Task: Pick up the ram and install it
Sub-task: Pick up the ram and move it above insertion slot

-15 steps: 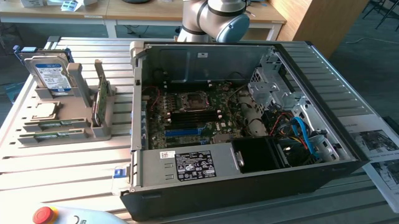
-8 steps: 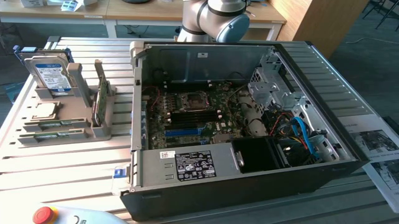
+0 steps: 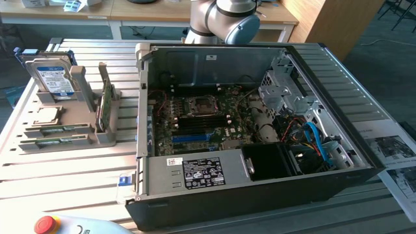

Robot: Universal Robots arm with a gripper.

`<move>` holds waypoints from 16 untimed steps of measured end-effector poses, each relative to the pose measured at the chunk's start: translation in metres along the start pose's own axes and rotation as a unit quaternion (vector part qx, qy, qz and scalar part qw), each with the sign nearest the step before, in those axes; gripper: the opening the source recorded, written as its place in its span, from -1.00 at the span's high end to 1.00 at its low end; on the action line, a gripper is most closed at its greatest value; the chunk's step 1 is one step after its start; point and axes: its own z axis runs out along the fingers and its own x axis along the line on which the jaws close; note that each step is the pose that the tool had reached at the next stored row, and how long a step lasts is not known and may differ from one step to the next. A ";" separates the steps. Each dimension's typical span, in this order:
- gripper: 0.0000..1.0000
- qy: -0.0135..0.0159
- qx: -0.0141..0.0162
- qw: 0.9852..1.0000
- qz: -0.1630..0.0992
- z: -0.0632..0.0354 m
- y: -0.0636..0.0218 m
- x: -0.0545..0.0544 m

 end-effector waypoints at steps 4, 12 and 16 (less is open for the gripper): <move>0.80 0.015 0.009 1.000 0.002 0.0001 0.0003 -0.002; 0.80 0.016 0.011 1.000 0.002 0.0001 0.0002 -0.002; 0.80 0.027 0.030 0.999 0.003 0.0001 0.0006 -0.003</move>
